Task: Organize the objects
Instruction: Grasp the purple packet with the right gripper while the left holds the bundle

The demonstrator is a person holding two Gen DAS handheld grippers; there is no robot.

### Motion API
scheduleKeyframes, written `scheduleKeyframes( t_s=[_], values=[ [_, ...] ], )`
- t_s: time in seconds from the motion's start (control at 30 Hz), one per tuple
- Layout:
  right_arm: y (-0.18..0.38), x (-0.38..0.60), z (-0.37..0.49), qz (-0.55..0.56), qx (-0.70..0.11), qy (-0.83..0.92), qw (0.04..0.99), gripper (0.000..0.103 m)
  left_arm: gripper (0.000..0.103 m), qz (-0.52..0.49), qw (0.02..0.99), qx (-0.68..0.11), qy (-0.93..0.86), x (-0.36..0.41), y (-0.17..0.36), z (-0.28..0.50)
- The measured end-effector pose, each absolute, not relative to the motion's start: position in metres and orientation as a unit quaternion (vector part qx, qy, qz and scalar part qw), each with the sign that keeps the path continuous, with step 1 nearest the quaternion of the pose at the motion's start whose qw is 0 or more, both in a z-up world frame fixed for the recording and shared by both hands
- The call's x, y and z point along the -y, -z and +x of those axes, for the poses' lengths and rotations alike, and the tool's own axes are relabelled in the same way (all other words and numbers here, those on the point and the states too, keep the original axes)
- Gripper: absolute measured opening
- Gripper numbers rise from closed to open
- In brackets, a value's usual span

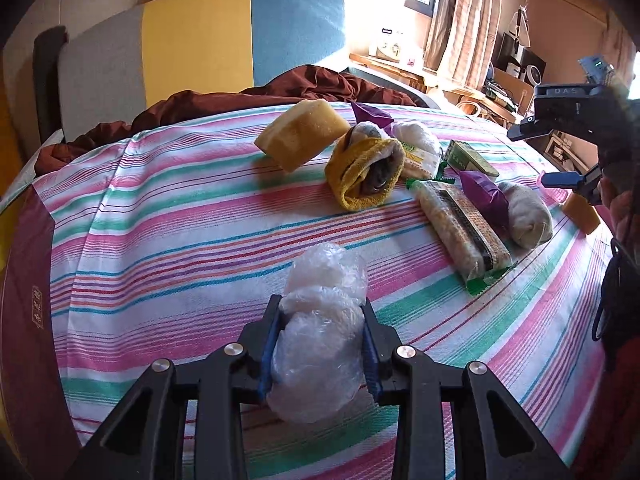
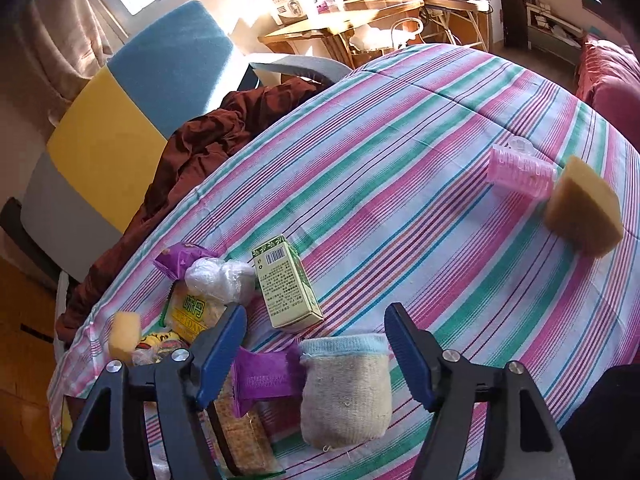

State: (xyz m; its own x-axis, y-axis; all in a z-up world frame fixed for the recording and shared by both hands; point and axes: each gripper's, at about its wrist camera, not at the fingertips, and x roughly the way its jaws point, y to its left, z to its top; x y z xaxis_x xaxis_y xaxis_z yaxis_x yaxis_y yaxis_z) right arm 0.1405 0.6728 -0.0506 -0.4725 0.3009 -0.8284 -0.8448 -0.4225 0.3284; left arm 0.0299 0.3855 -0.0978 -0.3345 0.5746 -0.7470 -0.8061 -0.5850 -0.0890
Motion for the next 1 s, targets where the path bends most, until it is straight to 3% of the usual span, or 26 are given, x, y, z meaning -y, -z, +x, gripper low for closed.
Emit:
scheduleKeyframes(
  t_s=[0.33,0.43,0.7,0.77,0.83,1.0],
  values=[
    [0.061,-0.677,0.095,-0.410,-0.311,-0.771,0.375,0.065,0.037,-0.384,0.432,-0.146,-0.803,-0.385,0.099,0.029],
    [0.061,-0.684,0.098,-0.406,-0.328,-0.768,0.371,0.062,0.037,-0.384,0.433,-0.143,-0.803,-0.384,0.099,0.029],
    [0.066,-0.648,0.087,-0.444,-0.354,-0.795,0.214,0.061,0.038,-0.382,0.433,-0.145,-0.804,-0.385,0.100,0.030],
    [0.072,-0.651,0.088,-0.458,-0.346,-0.782,0.243,0.061,0.038,-0.382,0.433,-0.144,-0.803,-0.385,0.100,0.030],
    [0.076,-0.662,0.098,-0.449,-0.370,-0.770,0.262,0.051,0.038,-0.382,0.433,-0.144,-0.803,-0.386,0.100,0.030],
    [0.080,-0.663,0.091,-0.462,-0.371,-0.767,0.246,0.051,0.038,-0.383,0.433,-0.144,-0.803,-0.385,0.100,0.030]
  ],
)
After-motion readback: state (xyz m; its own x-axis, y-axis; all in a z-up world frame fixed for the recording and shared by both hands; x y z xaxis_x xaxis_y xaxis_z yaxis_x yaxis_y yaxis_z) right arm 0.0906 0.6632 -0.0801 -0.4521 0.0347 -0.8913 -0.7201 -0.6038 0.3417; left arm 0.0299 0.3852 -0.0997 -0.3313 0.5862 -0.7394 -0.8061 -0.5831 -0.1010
